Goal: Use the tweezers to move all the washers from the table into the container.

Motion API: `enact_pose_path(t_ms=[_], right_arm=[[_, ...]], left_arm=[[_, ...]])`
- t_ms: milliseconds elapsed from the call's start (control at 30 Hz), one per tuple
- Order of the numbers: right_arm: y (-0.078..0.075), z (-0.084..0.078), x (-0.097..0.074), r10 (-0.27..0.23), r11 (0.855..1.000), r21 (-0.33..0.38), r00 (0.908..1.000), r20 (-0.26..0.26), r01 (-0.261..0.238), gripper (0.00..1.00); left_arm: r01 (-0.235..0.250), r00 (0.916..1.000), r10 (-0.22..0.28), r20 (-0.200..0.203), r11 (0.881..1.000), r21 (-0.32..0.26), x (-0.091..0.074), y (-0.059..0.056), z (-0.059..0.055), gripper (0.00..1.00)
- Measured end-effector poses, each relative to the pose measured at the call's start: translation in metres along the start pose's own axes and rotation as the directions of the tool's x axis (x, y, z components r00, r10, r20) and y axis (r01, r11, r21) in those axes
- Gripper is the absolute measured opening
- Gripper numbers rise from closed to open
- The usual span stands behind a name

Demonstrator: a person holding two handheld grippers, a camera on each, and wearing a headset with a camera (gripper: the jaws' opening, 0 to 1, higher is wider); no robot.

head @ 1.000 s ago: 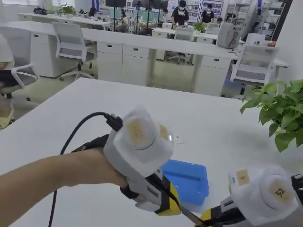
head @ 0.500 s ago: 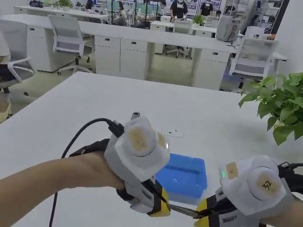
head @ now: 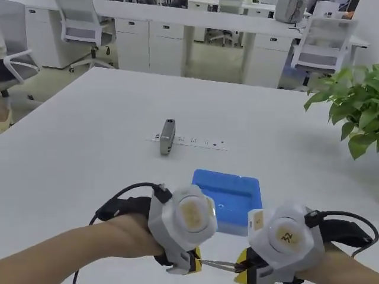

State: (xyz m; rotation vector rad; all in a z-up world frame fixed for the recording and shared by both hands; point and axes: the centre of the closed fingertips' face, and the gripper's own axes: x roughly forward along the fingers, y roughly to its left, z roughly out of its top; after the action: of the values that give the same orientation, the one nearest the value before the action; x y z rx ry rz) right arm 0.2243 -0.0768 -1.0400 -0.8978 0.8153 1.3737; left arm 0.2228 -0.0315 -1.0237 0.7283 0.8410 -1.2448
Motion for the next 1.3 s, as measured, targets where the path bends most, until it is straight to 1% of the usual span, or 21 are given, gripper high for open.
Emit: enact_pose_path(t_ms=[67, 100, 167, 233, 333, 433, 467, 500, 533, 600, 667, 700, 733, 767, 900, 967, 1067, 1133, 1233, 1300], right_arm=[[0.0, -0.006, 0.008, 0.005, 0.999, 0.042, 1.0, -0.004, -0.005, 0.05], [0.001, -0.009, 0.013, 0.015, 0.998, 0.062, 0.9999, 0.003, -0.015, 0.05], [0.003, -0.014, 0.019, 0.022, 0.997, 0.075, 0.9997, -0.009, -0.022, 0.06], [0.004, -0.019, 0.025, 0.023, 0.997, 0.07, 0.9995, -0.019, -0.022, 0.06], [0.004, -0.023, 0.029, 0.033, 0.995, 0.092, 0.9993, -0.019, -0.031, 0.06], [0.003, -0.028, 0.034, 0.031, 0.995, 0.097, 0.9991, -0.03, -0.028, 0.07], [0.001, -0.025, 0.032, 0.026, 0.998, 0.062, 0.9996, -0.012, -0.025, 0.06], [0.001, -0.027, 0.032, 0.02, 0.996, 0.092, 0.9995, -0.023, -0.018, 0.06], [0.0, -0.027, 0.032, 0.025, 0.995, 0.098, 0.9995, -0.019, -0.023, 0.06], [0.001, -0.027, 0.032, 0.028, 0.995, 0.096, 0.9994, -0.019, -0.026, 0.07], [0.003, -0.026, 0.032, 0.019, 0.996, 0.085, 0.9996, -0.02, -0.018, 0.07], [0.003, -0.026, 0.032, 0.016, 0.996, 0.085, 0.9996, -0.022, -0.014, 0.07], [0.004, -0.026, 0.032, 0.012, 0.996, 0.087, 0.9997, -0.023, -0.01, 0.08], [0.004, -0.027, 0.031, 0.005, 0.996, 0.087, 0.9996, -0.027, -0.003, 0.08], [0.006, -0.029, 0.03, -0.001, 0.995, 0.098, 0.9997, -0.023, 0.003, 0.11], [0.007, -0.031, 0.028, -0.008, 0.994, 0.112, 0.9997, -0.024, 0.011, 0.12], [0.009, -0.036, 0.026, -0.014, 0.991, 0.133, 0.9996, -0.025, 0.017, 0.13], [0.009, -0.04, 0.024, -0.03, 0.989, 0.142, 0.9991, -0.031, 0.035, 0.13], [0.01, -0.046, 0.021, -0.043, 0.984, 0.172, 0.9985, -0.035, 0.049, 0.15], [0.011, -0.049, 0.02, -0.047, 0.981, 0.185, 0.9983, -0.034, 0.052, 0.16]], left_arm=[[0.006, 0.9999, -0.006, -0.013, 1.0, 0.002, 0.008, 0.001, -0.004, 0.0], [0.012, 0.9993, -0.012, -0.035, 1.0, 0.004, 0.014, 0.001, -0.009, 0.0], [0.022, 0.9987, -0.021, -0.047, 1.0, 0.014, 0.022, 0.001, -0.012, 0.0], [0.029, 0.9976, -0.028, -0.063, 0.999, 0.02, 0.028, 0.0, -0.013, 0.0], [0.031, 0.9961, -0.028, -0.084, 0.999, 0.031, 0.033, 0.0, -0.016, 0.0], [0.04, 0.9945, -0.037, -0.098, 0.999, 0.025, 0.037, 0.001, -0.018, 0.0], [0.035, 0.9927, -0.031, -0.117, 0.999, 0.031, 0.039, 0.002, -0.021, 0.0], [0.029, 0.992, -0.024, -0.124, 0.999, 0.04, 0.04, 0.003, -0.022, 0.0], [0.032, 0.9913, -0.027, -0.129, 0.999, 0.039, 0.041, 0.004, -0.024, 0.0], [0.043, 0.9889, -0.039, -0.143, 0.999, 0.027, 0.043, 0.003, -0.027, 0.0], [0.044, 0.987, -0.038, -0.156, 0.998, 0.036, 0.045, 0.003, -0.03, 0.0], [0.047, 0.984, -0.04, -0.174, 0.998, 0.037, 0.046, 0.003, -0.034, 0.0], [0.04, 0.9817, -0.034, -0.188, 0.999, 0.032, 0.045, 0.003, -0.036, 0.0], [0.045, 0.9845, -0.039, -0.171, 0.998, 0.033, 0.049, 0.004, -0.034, 0.0], [0.055, 0.9829, -0.052, -0.177, 0.998, 0.016, 0.048, 0.005, -0.033, 0.0], [0.059, 0.9818, -0.055, -0.182, 0.998, 0.015, 0.048, 0.004, -0.033, 0.0], [0.062, 0.979, -0.055, -0.196, 0.998, 0.029, 0.048, 0.003, -0.033, 0.0], [0.058, 0.9774, -0.05, -0.205, 0.998, 0.03, 0.048, 0.003, -0.033, 0.0], [0.057, 0.9751, -0.045, -0.217, 0.997, 0.05, 0.047, 0.003, -0.033, 0.0], [0.057, 0.9728, -0.044, -0.227, 0.997, 0.05, 0.047, 0.003, -0.032, 0.0]])
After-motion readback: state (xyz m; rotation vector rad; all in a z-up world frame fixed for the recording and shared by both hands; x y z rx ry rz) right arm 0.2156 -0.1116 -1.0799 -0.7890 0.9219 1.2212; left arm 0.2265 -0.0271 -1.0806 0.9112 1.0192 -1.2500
